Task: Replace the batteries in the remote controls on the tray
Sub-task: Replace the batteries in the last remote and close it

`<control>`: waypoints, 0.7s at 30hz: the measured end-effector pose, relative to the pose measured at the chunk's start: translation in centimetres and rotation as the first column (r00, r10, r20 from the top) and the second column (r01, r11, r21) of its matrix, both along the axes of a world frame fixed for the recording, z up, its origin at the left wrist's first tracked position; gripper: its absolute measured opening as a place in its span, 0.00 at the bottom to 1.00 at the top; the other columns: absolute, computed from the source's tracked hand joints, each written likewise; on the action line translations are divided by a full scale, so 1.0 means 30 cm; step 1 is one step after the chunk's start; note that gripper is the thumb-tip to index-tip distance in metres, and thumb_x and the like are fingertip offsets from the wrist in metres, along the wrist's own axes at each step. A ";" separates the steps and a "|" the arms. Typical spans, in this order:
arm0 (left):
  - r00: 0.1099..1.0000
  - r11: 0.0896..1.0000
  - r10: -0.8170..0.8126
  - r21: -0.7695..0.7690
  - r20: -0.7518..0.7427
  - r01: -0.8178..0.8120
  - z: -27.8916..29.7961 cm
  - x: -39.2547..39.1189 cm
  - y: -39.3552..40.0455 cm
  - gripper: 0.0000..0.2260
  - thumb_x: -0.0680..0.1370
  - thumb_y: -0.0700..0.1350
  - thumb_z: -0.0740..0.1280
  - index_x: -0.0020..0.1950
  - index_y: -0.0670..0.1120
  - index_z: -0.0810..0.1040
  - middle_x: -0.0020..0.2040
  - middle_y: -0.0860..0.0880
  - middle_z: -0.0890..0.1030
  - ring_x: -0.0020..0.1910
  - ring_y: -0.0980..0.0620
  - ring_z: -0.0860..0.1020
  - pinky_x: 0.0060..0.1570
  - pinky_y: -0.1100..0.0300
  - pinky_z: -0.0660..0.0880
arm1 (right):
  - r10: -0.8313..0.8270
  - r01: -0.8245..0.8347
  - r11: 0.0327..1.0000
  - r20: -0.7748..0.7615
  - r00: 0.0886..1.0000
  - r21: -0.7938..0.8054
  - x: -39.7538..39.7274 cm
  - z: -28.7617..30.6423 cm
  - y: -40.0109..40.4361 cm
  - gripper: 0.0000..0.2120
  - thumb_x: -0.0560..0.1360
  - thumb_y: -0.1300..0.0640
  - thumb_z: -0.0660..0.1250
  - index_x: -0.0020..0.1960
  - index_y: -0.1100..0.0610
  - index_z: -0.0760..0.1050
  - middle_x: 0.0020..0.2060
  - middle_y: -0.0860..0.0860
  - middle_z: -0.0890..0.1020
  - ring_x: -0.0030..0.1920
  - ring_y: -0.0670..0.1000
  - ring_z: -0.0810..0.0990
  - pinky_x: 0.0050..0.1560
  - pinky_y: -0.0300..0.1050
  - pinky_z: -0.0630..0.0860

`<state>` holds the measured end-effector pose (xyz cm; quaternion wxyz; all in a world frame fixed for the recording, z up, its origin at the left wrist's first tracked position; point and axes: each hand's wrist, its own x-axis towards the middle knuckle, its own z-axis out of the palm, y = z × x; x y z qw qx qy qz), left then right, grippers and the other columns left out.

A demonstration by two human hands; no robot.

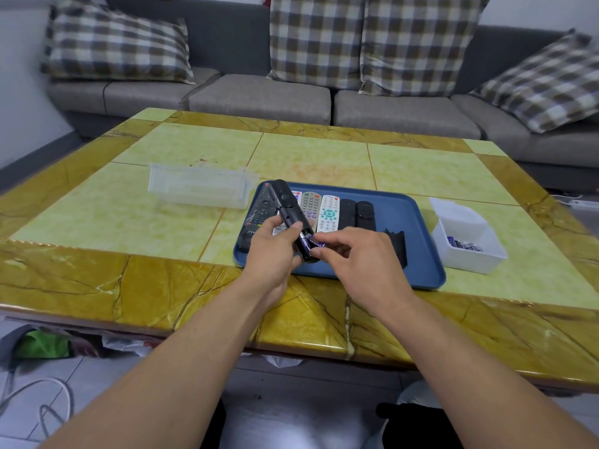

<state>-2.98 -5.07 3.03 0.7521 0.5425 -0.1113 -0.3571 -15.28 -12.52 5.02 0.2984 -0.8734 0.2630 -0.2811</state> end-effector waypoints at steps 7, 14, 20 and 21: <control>1.000 0.999 -0.025 -0.040 0.013 0.026 0.004 0.000 0.005 0.12 0.84 0.38 0.63 0.67 0.40 0.73 0.56 0.40 0.85 0.49 0.44 0.85 0.46 0.51 0.83 | 0.004 -0.004 0.999 -0.008 1.000 -0.051 0.000 0.005 -0.001 0.12 0.74 0.53 0.75 0.57 0.51 0.84 0.41 0.46 0.82 0.39 0.43 0.78 0.43 0.38 0.75; 0.994 0.993 -0.095 -0.066 0.048 0.098 0.010 -0.005 0.016 0.15 0.82 0.34 0.63 0.70 0.40 0.71 0.59 0.43 0.85 0.54 0.43 0.85 0.48 0.51 0.83 | -0.079 0.073 0.987 0.034 0.996 0.142 -0.011 0.002 -0.001 0.09 0.69 0.50 0.79 0.48 0.47 0.85 0.40 0.43 0.83 0.39 0.42 0.80 0.41 0.39 0.77; 0.986 0.984 -0.151 -0.085 0.074 0.157 0.015 -0.010 0.019 0.18 0.81 0.31 0.64 0.70 0.41 0.70 0.59 0.42 0.84 0.55 0.42 0.85 0.48 0.49 0.84 | -0.131 0.053 0.794 0.085 0.988 0.606 -0.018 -0.007 -0.015 0.20 0.65 0.53 0.82 0.46 0.59 0.74 0.38 0.57 0.86 0.37 0.53 0.85 0.44 0.51 0.84; 0.983 0.982 -0.163 -0.086 0.081 0.169 0.015 -0.009 0.019 0.18 0.81 0.31 0.64 0.70 0.41 0.70 0.58 0.42 0.85 0.55 0.42 0.85 0.49 0.49 0.83 | -0.139 0.035 0.751 0.106 0.985 0.659 -0.019 -0.004 -0.013 0.20 0.65 0.56 0.82 0.46 0.60 0.73 0.39 0.59 0.86 0.36 0.53 0.84 0.43 0.51 0.84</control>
